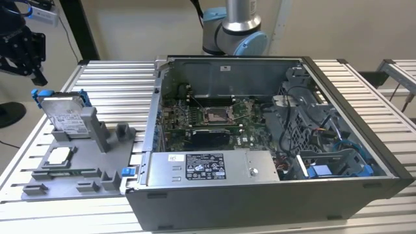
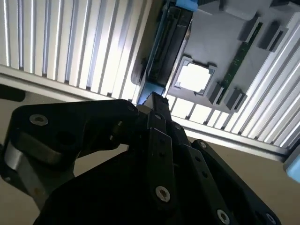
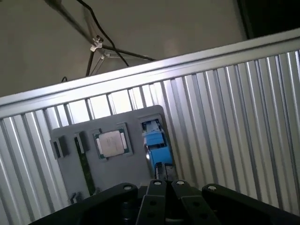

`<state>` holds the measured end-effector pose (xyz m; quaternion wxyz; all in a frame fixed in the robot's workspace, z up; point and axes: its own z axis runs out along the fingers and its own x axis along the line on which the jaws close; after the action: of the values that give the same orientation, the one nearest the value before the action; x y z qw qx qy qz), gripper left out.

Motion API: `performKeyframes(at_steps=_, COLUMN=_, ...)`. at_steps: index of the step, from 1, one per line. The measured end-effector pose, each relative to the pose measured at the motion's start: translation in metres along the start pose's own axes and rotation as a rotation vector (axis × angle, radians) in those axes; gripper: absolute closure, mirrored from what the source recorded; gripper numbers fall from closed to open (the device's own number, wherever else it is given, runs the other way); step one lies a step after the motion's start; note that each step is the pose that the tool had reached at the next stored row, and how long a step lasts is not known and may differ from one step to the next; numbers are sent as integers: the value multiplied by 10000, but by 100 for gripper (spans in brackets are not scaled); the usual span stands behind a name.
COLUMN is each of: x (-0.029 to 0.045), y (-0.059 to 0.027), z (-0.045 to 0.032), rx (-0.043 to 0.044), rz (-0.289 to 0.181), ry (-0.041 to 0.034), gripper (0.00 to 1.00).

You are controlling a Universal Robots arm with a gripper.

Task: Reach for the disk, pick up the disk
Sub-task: 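Pick up the disk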

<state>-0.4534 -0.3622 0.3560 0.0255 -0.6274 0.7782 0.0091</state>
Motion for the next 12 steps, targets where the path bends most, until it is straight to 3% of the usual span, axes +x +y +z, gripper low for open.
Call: performKeyframes(at_steps=12, x=37, y=-8, z=3, rx=-64, rz=-1261, ry=-22, gripper=100)
